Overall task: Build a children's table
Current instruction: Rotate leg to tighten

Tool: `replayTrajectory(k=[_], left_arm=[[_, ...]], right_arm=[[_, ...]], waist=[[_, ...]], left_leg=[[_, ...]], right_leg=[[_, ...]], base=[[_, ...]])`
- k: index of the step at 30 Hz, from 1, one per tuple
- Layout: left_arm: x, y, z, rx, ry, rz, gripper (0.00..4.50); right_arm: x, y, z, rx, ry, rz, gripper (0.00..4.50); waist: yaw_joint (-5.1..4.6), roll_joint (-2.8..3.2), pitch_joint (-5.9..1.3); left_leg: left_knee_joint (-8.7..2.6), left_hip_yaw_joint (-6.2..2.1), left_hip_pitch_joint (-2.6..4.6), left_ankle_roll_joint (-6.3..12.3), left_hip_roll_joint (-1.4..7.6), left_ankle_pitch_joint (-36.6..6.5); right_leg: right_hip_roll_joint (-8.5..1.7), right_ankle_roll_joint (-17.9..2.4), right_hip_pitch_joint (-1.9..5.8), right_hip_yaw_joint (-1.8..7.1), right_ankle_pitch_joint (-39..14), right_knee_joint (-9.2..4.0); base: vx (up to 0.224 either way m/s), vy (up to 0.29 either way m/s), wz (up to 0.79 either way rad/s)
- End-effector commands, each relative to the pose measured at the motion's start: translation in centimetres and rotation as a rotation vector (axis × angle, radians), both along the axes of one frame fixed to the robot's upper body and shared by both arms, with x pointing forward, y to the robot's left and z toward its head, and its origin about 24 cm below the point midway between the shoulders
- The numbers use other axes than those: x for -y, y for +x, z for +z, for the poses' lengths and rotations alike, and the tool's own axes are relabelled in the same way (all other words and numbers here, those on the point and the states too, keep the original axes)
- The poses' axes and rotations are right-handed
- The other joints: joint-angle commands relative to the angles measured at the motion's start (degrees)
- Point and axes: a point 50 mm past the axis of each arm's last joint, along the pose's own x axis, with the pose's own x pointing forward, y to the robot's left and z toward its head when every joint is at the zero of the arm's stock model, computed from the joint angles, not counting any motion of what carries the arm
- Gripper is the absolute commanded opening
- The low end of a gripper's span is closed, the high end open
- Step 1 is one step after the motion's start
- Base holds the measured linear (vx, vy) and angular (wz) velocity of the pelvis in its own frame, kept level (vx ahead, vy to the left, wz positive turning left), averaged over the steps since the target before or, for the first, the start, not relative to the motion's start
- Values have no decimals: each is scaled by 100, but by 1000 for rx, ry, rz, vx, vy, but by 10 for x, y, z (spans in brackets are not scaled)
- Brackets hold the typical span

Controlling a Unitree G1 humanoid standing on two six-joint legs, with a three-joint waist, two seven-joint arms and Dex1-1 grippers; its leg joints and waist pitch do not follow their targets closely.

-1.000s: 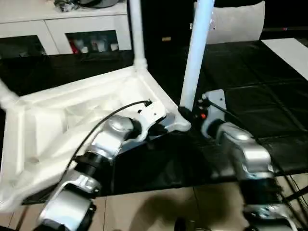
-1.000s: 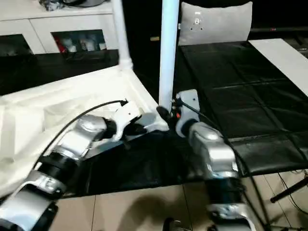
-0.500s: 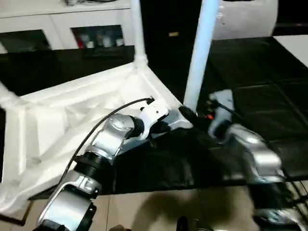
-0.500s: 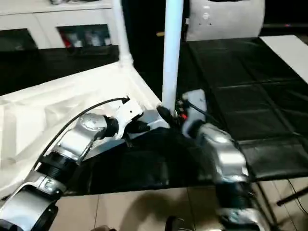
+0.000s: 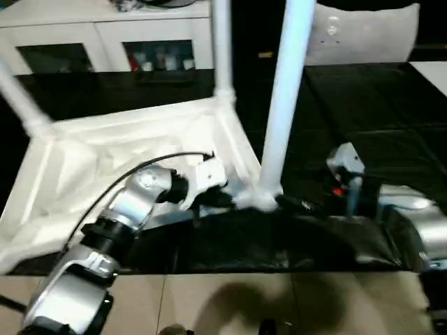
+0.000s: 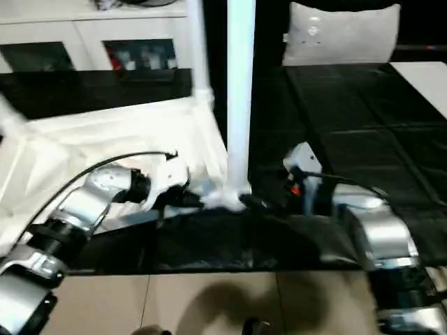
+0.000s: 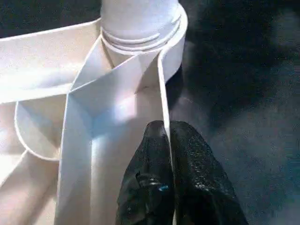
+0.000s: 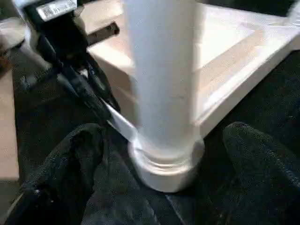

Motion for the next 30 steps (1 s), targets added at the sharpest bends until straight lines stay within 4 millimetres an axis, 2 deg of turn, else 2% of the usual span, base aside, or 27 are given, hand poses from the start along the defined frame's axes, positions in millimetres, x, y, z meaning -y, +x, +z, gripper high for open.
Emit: replayTrajectory(k=[1, 3, 4, 7, 9, 13, 16, 30], left_arm=[[6, -3, 12, 48, -4, -133, 0], [2, -6, 11, 57, 41, -223, 0], [2, -6, 11, 57, 42, -224, 0], [2, -8, 11, 66, 67, -281, 0], [2, -9, 12, 72, 75, -316, 0], [5, -12, 13, 76, 76, -373, 0], [9, -14, 13, 81, 72, -409, 0], [11, -15, 11, 87, 78, -442, 0]], right_arm=[[-4, -1, 4, 3, 1, 80, 443], [-5, -8, 4, -24, -8, 201, 443], [-5, -8, 4, -24, -8, 203, 427], [-6, -9, 2, -40, -17, 253, 416], [-8, -10, 1, -49, -19, 279, 390], [-12, -9, 1, -63, -8, 323, 359], [-16, -11, 0, -76, -7, 367, 330], [-20, -13, -3, -109, 3, 436, 201]], waist=[[26, -80, -558], [76, -103, -569], [117, -97, -573], [227, -103, -573], [250, -115, -567], [269, -135, -536], [278, -132, -534], [289, -145, -532]], left_leg=[[-363, 61, 10, 773, 96, -536], [-360, 57, 2, 856, 120, -398], [-356, 63, -2, 901, 131, -334], [-357, 72, -1, 878, 147, -199], [-364, 68, -6, 852, 159, -174], [-379, 99, 0, 728, 114, -393], [-385, 99, 15, 687, 124, -445], [-385, 98, 3, 687, 121, -410]], right_leg=[[-318, -149, 456, 326, -2144, -383], [-325, -305, 455, 358, -1899, -322], [-335, -360, 454, 376, -1810, -294], [-358, -421, 448, 397, -1821, -277], [-357, -419, 450, 399, -1843, -275], [-345, -271, 454, 375, -2240, -346], [-336, -192, 442, 370, -2352, -364], [-335, -160, 444, 368, -2327, -369]], base=[[0, 0, 0], [0, 0, 0], [0, 0, 0], [0, 0, 0], [0, 0, 0], [0, 0, 0], [0, 0, 0], [0, 0, 0]])
